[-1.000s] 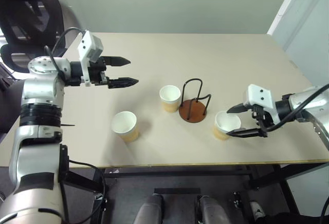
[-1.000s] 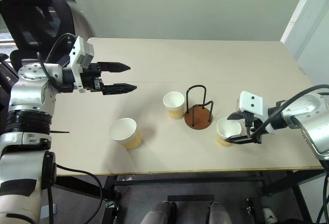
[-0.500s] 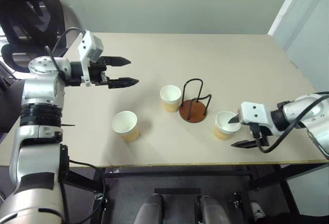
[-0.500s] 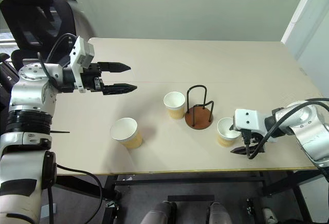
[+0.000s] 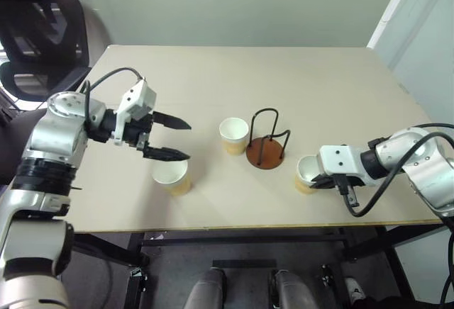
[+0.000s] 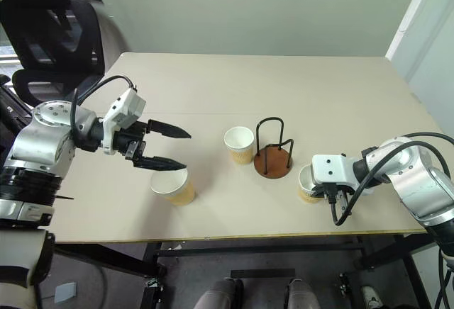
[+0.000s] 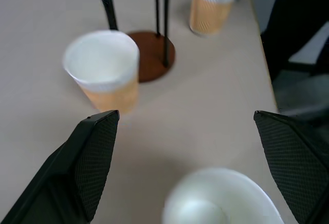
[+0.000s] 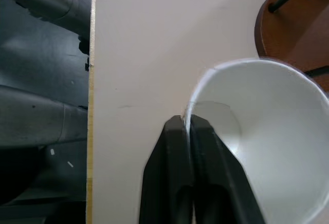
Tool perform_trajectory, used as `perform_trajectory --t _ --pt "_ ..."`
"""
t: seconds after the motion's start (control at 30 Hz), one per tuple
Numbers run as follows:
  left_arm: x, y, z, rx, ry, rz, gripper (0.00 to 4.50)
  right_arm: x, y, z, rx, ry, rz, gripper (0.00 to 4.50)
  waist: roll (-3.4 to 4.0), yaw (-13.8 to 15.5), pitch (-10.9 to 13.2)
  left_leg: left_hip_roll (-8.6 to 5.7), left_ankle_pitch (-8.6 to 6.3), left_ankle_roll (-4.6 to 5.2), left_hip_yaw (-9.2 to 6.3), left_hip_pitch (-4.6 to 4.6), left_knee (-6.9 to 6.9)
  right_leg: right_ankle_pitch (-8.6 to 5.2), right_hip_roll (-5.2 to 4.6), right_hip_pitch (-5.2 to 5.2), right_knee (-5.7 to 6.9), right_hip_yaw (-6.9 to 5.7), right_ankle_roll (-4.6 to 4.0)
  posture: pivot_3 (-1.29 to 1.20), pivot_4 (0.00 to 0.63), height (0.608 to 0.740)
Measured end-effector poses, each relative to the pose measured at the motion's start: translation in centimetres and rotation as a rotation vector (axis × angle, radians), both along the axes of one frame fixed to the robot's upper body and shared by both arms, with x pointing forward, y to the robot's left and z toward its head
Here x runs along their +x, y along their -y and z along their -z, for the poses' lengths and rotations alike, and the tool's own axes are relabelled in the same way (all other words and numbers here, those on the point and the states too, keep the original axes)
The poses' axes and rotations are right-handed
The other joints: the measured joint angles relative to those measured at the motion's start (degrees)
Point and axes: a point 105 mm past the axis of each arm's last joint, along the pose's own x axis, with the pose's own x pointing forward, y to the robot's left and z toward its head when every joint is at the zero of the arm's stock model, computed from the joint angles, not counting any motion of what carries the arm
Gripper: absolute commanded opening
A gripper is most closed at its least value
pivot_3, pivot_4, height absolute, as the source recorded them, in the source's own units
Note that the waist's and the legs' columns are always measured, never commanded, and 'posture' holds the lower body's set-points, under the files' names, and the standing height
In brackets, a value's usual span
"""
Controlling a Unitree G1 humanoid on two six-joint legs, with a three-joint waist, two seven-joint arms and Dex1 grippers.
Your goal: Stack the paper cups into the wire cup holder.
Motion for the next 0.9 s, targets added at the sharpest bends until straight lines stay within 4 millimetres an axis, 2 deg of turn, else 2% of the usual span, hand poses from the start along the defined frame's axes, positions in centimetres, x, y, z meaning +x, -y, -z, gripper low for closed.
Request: perform_trajectory --t 0.13,0.33,0.43,0.6,0.73,0.9 --pt "-0.4 0.2 0.6 0.04 -0.01 0.041 4.5 0.2 0.1 -0.5 -0.01 0.005 -0.013 0.05 0.0 0.2 0.0 -0.04 0.0 -0.03 -0.01 -0.02 0.04 0.03 -0.03 0.02 0.0 0.03 -0.1 0.0 0.15 0.74" --pt "-0.2 0.8 0.2 0.031 -0.002 0.066 4.5 1.6 0.2 -2.7 -0.018 0.068 -0.008 0.05 0.0 0.0 0.0 -0.02 -0.04 -0.09 0.01 -0.01 0.06 0.07 -0.03 -0.01 0.0 0.03 -0.18 0.0 0.15 0.74" --pt "0.0 0.8 0.3 0.032 -0.005 0.065 4.5 2.7 0.3 -4.5 -0.012 0.118 0.005 0.05 0.0 -0.1 0.0 0.01 -0.05 -0.11 0.03 0.0 0.0 0.04 -0.02 -0.05 0.0 0.02 -0.21 0.0 0.15 0.74" --pt "0.2 0.6 0.8 0.032 -0.018 0.061 4.5 4.5 1.2 -8.6 -0.001 0.255 0.047 0.05 0.0 -0.1 0.0 0.06 -0.09 -0.12 0.0 -0.04 -0.1 -0.04 -0.02 -0.11 -0.03 -0.07 -0.33 0.0 0.15 0.74" --pt "0.2 0.5 0.8 0.028 -0.015 0.059 4.5 5.4 1.7 -10.7 0.005 0.314 0.067 0.05 0.01 -0.1 0.0 0.08 -0.17 -0.15 0.02 -0.06 -0.11 -0.09 -0.03 -0.16 -0.01 -0.09 -0.37 0.0 0.15 0.74" --pt "0.2 0.7 0.8 0.02 -0.015 0.066 4.5 5.4 -0.5 -13.6 0.063 0.391 0.005 0.05 0.01 -0.3 0.0 0.19 -0.19 -0.18 0.03 0.01 -0.15 -0.11 0.02 -0.16 0.02 -0.12 -0.42 0.0 0.15 0.74"
